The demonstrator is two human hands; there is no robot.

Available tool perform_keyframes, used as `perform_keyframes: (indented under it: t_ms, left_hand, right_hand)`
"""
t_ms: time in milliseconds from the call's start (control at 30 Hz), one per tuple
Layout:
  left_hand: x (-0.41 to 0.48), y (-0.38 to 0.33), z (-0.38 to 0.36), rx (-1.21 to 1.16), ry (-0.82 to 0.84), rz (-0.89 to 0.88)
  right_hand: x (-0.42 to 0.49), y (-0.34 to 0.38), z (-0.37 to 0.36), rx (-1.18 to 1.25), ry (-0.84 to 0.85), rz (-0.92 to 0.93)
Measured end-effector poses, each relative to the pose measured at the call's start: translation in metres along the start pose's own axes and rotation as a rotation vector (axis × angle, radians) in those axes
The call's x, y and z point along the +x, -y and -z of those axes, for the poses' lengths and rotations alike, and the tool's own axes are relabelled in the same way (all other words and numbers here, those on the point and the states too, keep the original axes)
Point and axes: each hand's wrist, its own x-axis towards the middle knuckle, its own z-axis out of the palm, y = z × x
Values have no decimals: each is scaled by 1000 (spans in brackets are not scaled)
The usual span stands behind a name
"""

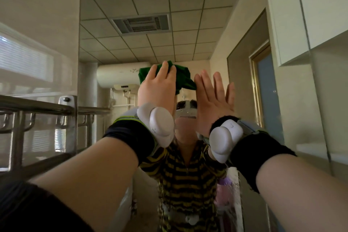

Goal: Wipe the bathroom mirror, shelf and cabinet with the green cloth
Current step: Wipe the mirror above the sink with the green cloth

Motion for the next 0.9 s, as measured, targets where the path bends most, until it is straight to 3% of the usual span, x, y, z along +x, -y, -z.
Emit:
perform_keyframes:
  t_ms: [667, 900]
  left_hand:
    - [-25, -14, -8, -8, 76, -17]
    - [-15, -19, -5, -17, 57, -4]
  right_hand:
    - [-4, 0, 9, 75, -14, -6]
    - [-19, -42, 17, -63, -22, -59]
